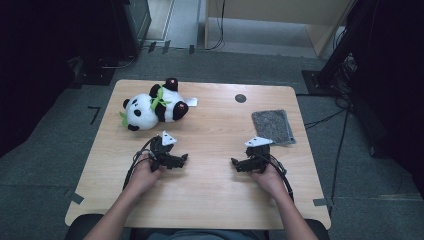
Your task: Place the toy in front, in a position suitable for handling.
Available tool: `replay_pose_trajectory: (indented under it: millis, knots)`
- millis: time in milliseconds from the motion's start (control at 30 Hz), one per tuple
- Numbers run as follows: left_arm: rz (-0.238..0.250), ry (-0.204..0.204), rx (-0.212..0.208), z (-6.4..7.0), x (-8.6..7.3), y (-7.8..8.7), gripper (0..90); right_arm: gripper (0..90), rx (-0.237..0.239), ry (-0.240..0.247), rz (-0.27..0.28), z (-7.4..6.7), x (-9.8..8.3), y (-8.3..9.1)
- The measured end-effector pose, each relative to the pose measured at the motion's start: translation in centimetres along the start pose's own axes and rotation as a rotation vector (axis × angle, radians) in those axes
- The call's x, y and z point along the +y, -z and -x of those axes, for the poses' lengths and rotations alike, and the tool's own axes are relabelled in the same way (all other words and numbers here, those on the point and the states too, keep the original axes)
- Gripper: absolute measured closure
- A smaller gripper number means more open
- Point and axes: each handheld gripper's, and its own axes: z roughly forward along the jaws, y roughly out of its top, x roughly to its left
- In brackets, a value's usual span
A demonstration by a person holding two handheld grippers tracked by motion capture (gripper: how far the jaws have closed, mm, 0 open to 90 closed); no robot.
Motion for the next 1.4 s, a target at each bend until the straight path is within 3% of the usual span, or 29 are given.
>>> replay_pose_trajectory:
  millis: [100, 600, 800, 1233, 1400]
  knots:
    - [0.001, 0.006, 0.007, 0.09, -0.03, 0.02, 6.4, 0.0, -0.027, -0.023, 0.001, -0.35, 0.01, -0.03]
    - [-0.001, 0.020, 0.022, 0.28, 0.01, 0.00, 6.4, 0.0, -0.057, -0.052, 0.003, -0.63, -0.14, 0.11]
    - [-0.002, 0.021, 0.024, 0.30, 0.01, 0.00, 6.4, 0.0, -0.049, -0.049, 0.001, -0.64, -0.22, 0.20]
    - [-0.018, 0.002, 0.002, 0.18, 0.00, 0.23, 6.6, 0.0, -0.051, -0.051, 0.001, -0.65, -0.21, 0.20]
    - [-0.019, 0.028, -0.026, -0.37, 0.10, 0.54, 8.1, 0.0, -0.056, -0.052, 0.003, -0.62, -0.24, 0.22]
